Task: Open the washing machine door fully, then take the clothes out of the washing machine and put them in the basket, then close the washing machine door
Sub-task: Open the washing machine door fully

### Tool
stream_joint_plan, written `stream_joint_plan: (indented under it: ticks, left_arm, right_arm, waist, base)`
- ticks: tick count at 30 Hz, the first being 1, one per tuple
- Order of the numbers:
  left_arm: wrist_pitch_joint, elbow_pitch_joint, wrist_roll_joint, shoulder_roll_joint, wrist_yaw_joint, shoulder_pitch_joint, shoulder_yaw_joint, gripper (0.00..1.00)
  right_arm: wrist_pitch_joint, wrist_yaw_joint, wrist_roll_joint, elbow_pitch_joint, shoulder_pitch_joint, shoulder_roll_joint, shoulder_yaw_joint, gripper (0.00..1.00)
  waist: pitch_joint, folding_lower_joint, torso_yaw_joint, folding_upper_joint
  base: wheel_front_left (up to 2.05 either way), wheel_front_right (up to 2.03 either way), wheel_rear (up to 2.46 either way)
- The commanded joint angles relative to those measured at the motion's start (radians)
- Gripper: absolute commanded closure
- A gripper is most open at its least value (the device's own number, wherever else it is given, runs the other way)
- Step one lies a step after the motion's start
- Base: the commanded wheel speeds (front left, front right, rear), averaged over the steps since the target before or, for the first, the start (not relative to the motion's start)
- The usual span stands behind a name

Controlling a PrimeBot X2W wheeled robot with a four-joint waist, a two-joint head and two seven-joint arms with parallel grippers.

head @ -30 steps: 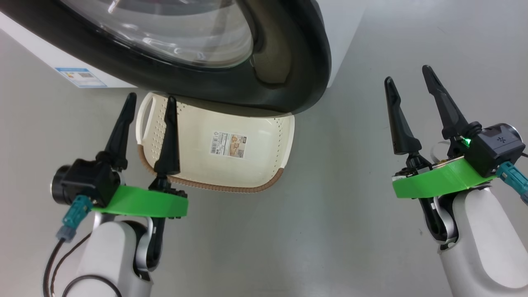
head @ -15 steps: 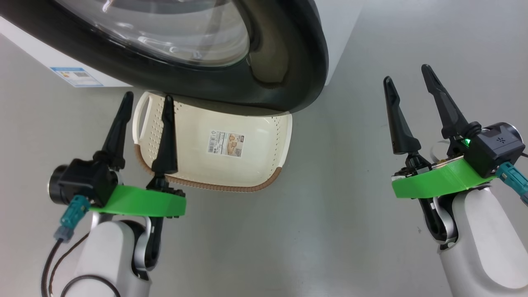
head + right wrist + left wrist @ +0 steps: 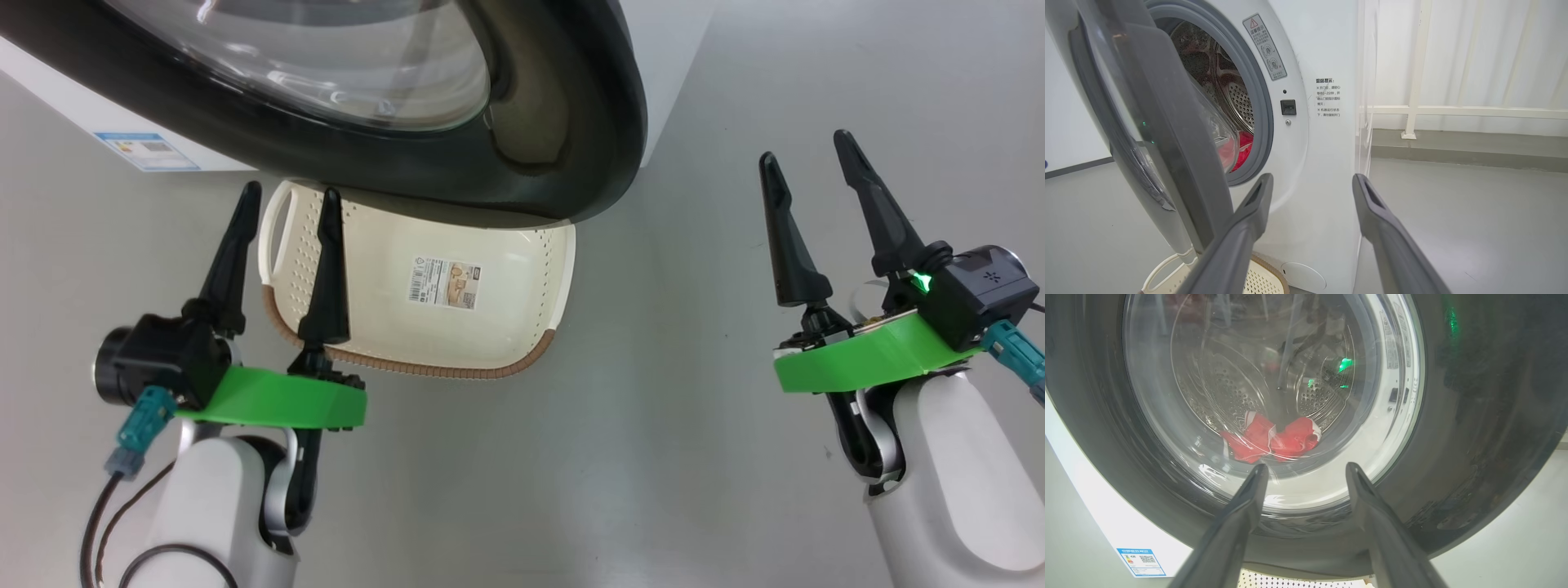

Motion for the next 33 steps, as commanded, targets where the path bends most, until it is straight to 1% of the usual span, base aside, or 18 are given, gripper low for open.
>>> stream_joint_plan:
  ticks: [1, 2, 5, 10, 11, 13, 16, 20, 24, 27, 31, 33]
  left_arm:
    - [-0.005, -0.019, 0.017, 0.013, -0.007, 0.012, 0.027, 0.00]
    - [-0.005, -0.019, 0.017, 0.013, -0.008, 0.012, 0.026, 0.00]
    - [-0.005, -0.019, 0.016, 0.013, -0.008, 0.011, 0.021, 0.00]
    - [-0.005, -0.019, 0.008, 0.013, -0.006, 0.007, 0.008, 0.00]
    - [-0.005, -0.019, 0.008, 0.013, -0.006, 0.007, 0.008, 0.00]
    - [-0.005, -0.018, 0.006, 0.013, -0.006, 0.006, 0.003, 0.00]
    - [-0.005, -0.019, 0.006, 0.013, -0.005, 0.006, -0.003, 0.00]
    - [-0.005, -0.020, 0.004, 0.013, -0.004, 0.007, -0.013, 0.00]
    - [-0.005, -0.021, 0.002, 0.013, -0.001, 0.008, -0.023, 0.00]
    - [-0.005, -0.023, 0.000, 0.013, 0.002, 0.010, -0.027, 0.00]
    - [-0.005, -0.028, -0.014, 0.013, 0.013, 0.012, -0.022, 0.00]
    - [-0.005, -0.030, -0.015, 0.013, 0.015, 0.014, -0.021, 0.00]
  right_arm:
    - [-0.006, 0.000, 0.002, -0.021, 0.008, 0.009, 0.034, 0.53]
    - [-0.006, 0.000, 0.010, -0.019, 0.006, 0.009, 0.041, 0.99]
    - [-0.006, 0.000, 0.101, -0.007, -0.010, 0.009, 0.053, 1.00]
    - [-0.006, 0.000, 0.342, 0.012, -0.079, 0.009, 0.086, 1.00]
    - [-0.006, 0.000, 0.342, 0.012, -0.079, 0.009, 0.086, 1.00]
    - [-0.005, 0.000, 0.436, 0.021, -0.114, 0.009, 0.109, 1.00]
    - [0.035, 0.000, 0.593, 0.023, -0.172, 0.009, 0.129, 1.00]
    - [0.146, 0.000, 0.832, 0.016, -0.243, 0.006, 0.120, 1.00]
    - [0.319, 0.000, 1.051, 0.038, -0.305, -0.001, 0.096, 1.00]
    - [0.451, 0.000, 1.179, 0.069, -0.351, -0.011, 0.081, 1.00]
    - [0.644, 0.000, 1.351, 0.149, -0.396, -0.012, 0.069, 1.00]
    - [0.723, 0.000, 1.416, 0.188, -0.420, -0.013, 0.072, 1.00]
  waist:
    - [0.001, 0.0000, 0.001, 0.0000]
    - [0.002, 0.0000, 0.002, 0.0000]
    - [0.004, 0.0000, 0.005, 0.0000]
    - [0.010, 0.0000, 0.013, 0.0000]
    - [0.010, 0.0000, 0.013, 0.0000]
    - [0.012, 0.0000, 0.018, 0.0000]
    - [0.014, 0.0000, 0.025, 0.0000]
    - [0.018, 0.0000, 0.035, 0.0000]
    - [0.024, 0.0000, 0.046, 0.0000]
    - [0.028, 0.0000, 0.051, 0.0000]
    - [0.028, 0.0000, 0.059, 0.0000]
    - [0.028, 0.0000, 0.060, 0.0000]
  base:
    - [0.00, 0.00, 0.00]
    - [0.00, 0.00, 0.00]
    - [0.00, 0.00, 0.00]
    - [0.00, 0.00, 0.00]
    - [0.00, 0.00, 0.00]
    - [0.00, 0.00, 0.00]
    - [0.00, 0.00, 0.00]
    - [0.00, 0.00, 0.00]
    - [0.00, 0.00, 0.00]
    - [0.00, 0.00, 0.00]
    - [0.00, 0.00, 0.00]
    - [0.00, 0.00, 0.00]
